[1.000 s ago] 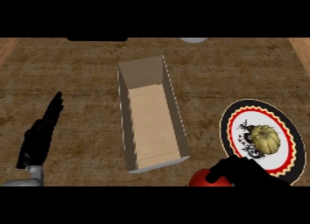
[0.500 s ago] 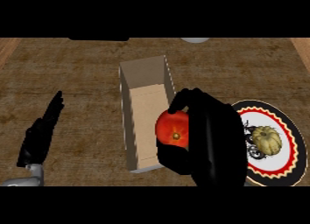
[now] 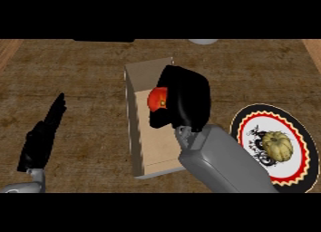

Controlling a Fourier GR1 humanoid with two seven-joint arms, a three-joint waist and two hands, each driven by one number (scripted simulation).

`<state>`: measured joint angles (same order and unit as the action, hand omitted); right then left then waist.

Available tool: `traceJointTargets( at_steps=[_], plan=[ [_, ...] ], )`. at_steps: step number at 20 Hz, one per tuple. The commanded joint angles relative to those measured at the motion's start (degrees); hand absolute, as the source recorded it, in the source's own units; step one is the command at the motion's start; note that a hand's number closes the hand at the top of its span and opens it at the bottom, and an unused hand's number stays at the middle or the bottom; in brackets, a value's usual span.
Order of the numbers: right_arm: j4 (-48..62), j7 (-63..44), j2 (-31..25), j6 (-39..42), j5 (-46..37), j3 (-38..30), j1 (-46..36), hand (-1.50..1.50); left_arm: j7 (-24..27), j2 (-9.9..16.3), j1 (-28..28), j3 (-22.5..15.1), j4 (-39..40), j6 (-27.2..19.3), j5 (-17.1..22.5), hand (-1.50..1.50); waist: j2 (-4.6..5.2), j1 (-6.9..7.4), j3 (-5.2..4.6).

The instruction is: Pick the tomato from the plate and place it in the cardboard box

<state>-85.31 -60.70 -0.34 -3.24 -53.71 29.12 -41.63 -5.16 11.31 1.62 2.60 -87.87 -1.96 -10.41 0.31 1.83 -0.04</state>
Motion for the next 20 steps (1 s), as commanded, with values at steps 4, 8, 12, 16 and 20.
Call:
traceJointTargets(
  at_steps=[4,8,12,16,20],
  plan=[
    [13.7,-4.5,0.3,-16.2,7.6,1.8,-2.5,-1.5,1.6,-1.0,-1.0,-1.1,-0.3,-0.7,-1.5,0.0,0.03,0.26,0.03],
    [21.4,-0.2,0.3,-23.1,11.2,2.9,-7.0,-1.5,1.0,0.0,-0.7,0.9,0.1,0.0,-0.2,0.0,-0.03,0.1,0.03],
    [21.3,4.5,0.3,-32.9,10.5,0.5,-5.2,-1.5,-0.8,-0.6,-0.2,-0.3,-1.0,0.6,-0.3,0.0,-0.06,-0.21,0.06],
    [19.6,4.9,0.3,-41.9,7.9,-5.5,-7.0,-1.5,-1.0,-1.1,-1.1,-0.6,-1.8,-0.6,-1.3,0.0,-0.2,-0.45,0.09],
    [12.2,12.0,0.3,-47.6,10.7,-8.6,-0.6,-1.5,-1.2,-1.0,-1.1,0.1,-1.9,-1.3,-1.6,0.0,-0.37,-1.77,0.13]
  ],
)
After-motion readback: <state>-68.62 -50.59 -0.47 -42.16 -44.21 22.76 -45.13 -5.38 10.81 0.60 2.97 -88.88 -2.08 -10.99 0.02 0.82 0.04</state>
